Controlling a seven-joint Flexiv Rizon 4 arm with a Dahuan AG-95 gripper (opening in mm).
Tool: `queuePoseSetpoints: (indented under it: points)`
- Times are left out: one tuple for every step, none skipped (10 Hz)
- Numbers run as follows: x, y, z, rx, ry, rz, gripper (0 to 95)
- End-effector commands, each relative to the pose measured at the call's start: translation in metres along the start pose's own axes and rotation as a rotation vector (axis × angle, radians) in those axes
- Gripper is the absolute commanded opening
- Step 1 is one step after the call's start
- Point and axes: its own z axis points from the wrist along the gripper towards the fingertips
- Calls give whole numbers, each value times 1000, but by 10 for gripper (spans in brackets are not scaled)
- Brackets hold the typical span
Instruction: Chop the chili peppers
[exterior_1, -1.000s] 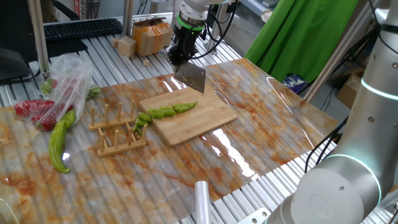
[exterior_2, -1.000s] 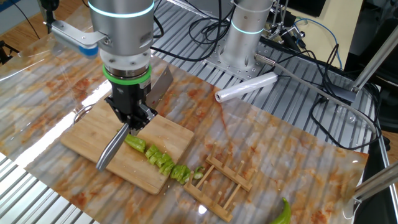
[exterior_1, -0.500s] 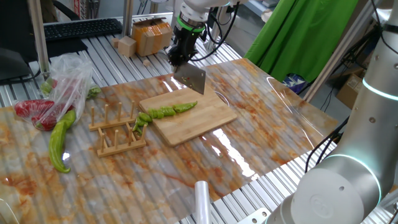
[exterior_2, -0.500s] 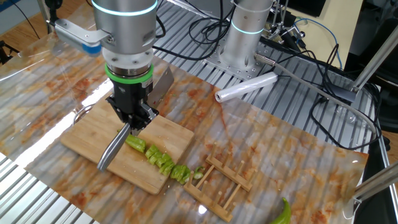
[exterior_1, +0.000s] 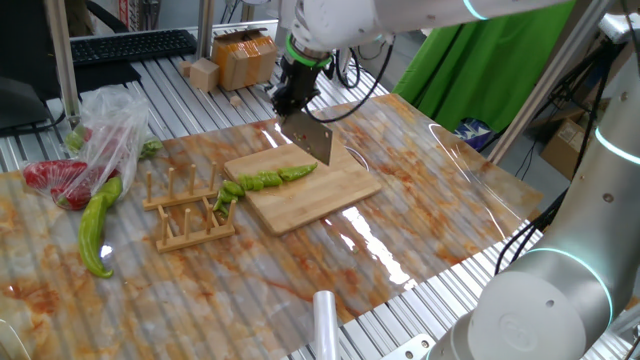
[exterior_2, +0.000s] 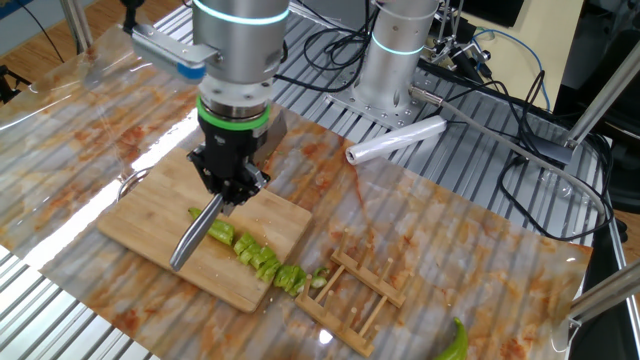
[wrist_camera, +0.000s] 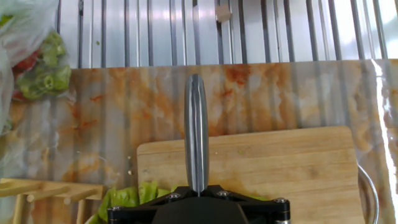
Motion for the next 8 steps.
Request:
queuePoseSetpoints:
  points:
    - [1, -6, 9, -3, -6, -12, 0]
    - [2, -10, 13, -8, -6, -16, 0]
    - [3, -12, 17, -10, -7, -19, 0]
    - [4, -15, 24, -13, -13, -21, 0]
    - [5, -17, 31, -15, -17, -22, 0]
    - [6, -18, 36, -15, -20, -20, 0]
    - [7, -18, 40, -17, -23, -16, 0]
    - [7, -19, 44, -17, -23, -15, 0]
